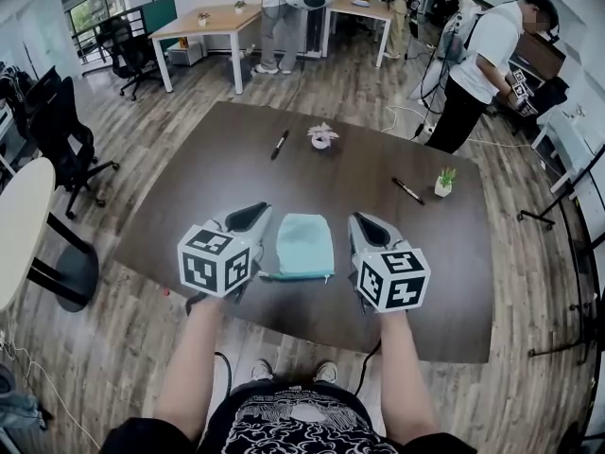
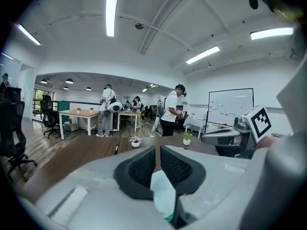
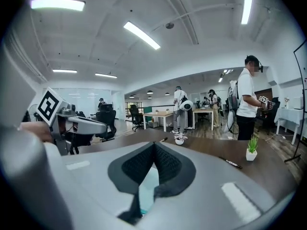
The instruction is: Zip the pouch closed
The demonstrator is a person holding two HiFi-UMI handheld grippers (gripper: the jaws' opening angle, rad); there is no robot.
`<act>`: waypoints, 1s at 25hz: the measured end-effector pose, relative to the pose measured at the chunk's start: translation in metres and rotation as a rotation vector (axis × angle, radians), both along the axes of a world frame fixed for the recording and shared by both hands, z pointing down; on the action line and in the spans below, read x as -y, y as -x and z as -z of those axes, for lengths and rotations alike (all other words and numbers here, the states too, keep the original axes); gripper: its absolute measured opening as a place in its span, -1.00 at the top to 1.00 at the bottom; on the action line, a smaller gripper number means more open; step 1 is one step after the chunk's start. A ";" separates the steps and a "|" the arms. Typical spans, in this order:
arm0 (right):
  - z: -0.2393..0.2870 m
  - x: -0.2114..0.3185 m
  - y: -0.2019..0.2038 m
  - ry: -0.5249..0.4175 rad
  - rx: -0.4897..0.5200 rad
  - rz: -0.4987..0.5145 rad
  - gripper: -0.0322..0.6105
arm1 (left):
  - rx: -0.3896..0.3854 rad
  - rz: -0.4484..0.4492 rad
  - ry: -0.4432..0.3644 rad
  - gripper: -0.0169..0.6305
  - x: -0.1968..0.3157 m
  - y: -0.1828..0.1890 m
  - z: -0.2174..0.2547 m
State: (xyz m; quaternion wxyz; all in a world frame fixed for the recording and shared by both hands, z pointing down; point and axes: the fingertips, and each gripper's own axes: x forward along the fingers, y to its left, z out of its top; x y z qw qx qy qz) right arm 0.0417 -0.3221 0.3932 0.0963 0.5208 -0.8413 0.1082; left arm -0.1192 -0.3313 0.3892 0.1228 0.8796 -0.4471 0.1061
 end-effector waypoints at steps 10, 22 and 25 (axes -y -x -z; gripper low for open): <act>0.014 -0.002 0.000 -0.048 0.009 0.002 0.90 | 0.022 0.052 -0.037 0.93 0.001 0.014 0.008; 0.012 -0.001 -0.008 -0.043 0.013 -0.018 0.90 | 0.019 0.074 -0.021 0.93 0.000 0.021 0.002; 0.010 -0.001 -0.010 -0.043 0.013 -0.017 0.90 | 0.019 0.073 -0.016 0.93 0.000 0.019 -0.001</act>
